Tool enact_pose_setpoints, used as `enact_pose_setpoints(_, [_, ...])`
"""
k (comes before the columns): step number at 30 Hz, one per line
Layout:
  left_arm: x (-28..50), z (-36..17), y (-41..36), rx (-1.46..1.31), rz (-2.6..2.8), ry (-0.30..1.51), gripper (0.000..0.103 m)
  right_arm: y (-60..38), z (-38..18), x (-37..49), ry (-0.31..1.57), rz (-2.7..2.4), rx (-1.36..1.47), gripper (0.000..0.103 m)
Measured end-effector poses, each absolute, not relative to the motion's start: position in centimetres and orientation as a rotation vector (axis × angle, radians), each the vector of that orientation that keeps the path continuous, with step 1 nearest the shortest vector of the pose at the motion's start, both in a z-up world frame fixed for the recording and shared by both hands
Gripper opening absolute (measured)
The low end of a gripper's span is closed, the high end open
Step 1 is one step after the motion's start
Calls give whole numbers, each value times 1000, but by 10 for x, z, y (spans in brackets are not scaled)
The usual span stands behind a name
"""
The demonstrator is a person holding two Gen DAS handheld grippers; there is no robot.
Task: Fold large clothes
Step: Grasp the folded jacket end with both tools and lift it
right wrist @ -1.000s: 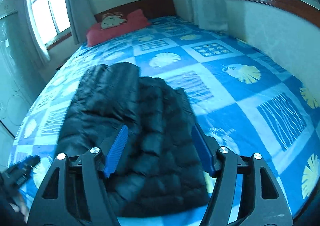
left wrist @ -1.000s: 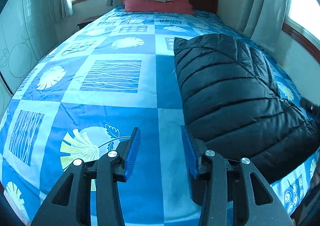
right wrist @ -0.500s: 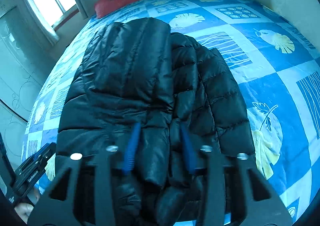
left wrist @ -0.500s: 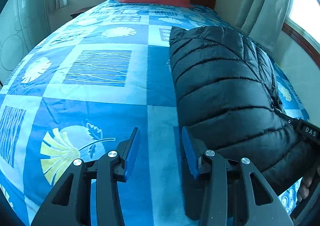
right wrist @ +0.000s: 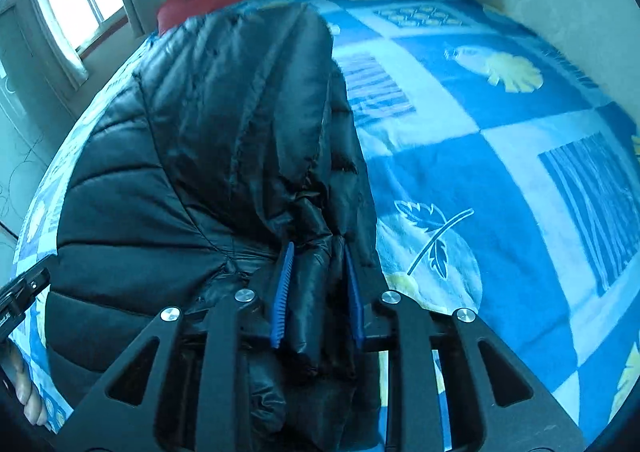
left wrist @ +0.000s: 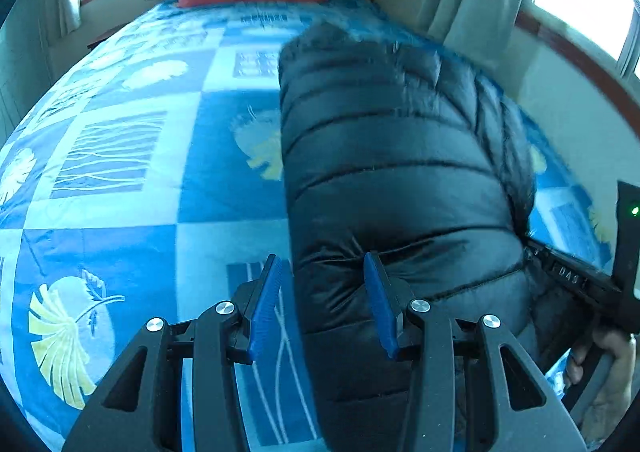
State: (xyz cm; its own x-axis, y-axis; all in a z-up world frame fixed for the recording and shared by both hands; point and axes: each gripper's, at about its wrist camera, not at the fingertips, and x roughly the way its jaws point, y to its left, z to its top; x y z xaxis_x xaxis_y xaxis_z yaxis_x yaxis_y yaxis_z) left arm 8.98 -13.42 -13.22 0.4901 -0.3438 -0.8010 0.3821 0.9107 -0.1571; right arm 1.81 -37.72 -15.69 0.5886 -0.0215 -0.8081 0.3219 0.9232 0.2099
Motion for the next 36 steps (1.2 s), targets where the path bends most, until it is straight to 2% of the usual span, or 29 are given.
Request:
enact_pose_setpoints(5, [94, -157, -152, 124, -424, 962, 43, -381, -169, 19, 900, -198, 386, 25])
enact_pose_setpoints(8, [93, -154, -146, 92, -421, 949, 42, -383, -163, 16, 885, -203, 394, 26])
enact_pose_setpoints(9, [91, -150, -141, 77, -423, 940, 42, -383, -158, 13, 872, -200, 403, 28])
enact_pose_setpoints(12, [80, -136, -129, 70, -400, 902, 42, -379, -138, 1, 843, -234, 377, 46])
enact_pose_setpoints(13, [76, -131, -125, 55, -398, 895, 42, -379, -132, -2, 828, -232, 375, 47])
enact_pose_setpoints(15, [68, -121, -111, 0, -415, 881, 42, -375, -116, -12, 794, -234, 371, 47])
enact_pose_setpoints(16, [66, -118, -109, -13, -417, 876, 42, -370, -106, -18, 776, -249, 356, 43])
enact_pose_setpoints(17, [63, -115, -106, -21, -418, 874, 42, -366, -98, -23, 760, -264, 338, 39])
enact_pose_setpoints(18, [60, -113, -103, -29, -420, 873, 42, -360, -90, -27, 750, -267, 321, 29])
enact_pose_setpoints(19, [59, -110, -100, -43, -424, 874, 42, -357, -85, -29, 744, -265, 311, 25])
enact_pose_setpoints(22, [54, -105, -100, -70, -449, 877, 42, -333, -66, -38, 720, -212, 281, 25])
enact_pose_setpoints(25, [50, -107, -109, -60, -470, 882, 42, -313, -71, -36, 764, -144, 245, 25])
enact_pose_setpoints(29, [57, -130, -121, -63, -489, 948, 42, -306, -115, -25, 891, -186, 160, 25])
enact_pose_setpoints(32, [60, -147, -135, -10, -498, 968, 45, -315, -151, -22, 900, -178, 190, 25])
enact_pose_setpoints(36, [60, -153, -145, 41, -482, 956, 44, -312, -150, -20, 892, -203, 195, 25])
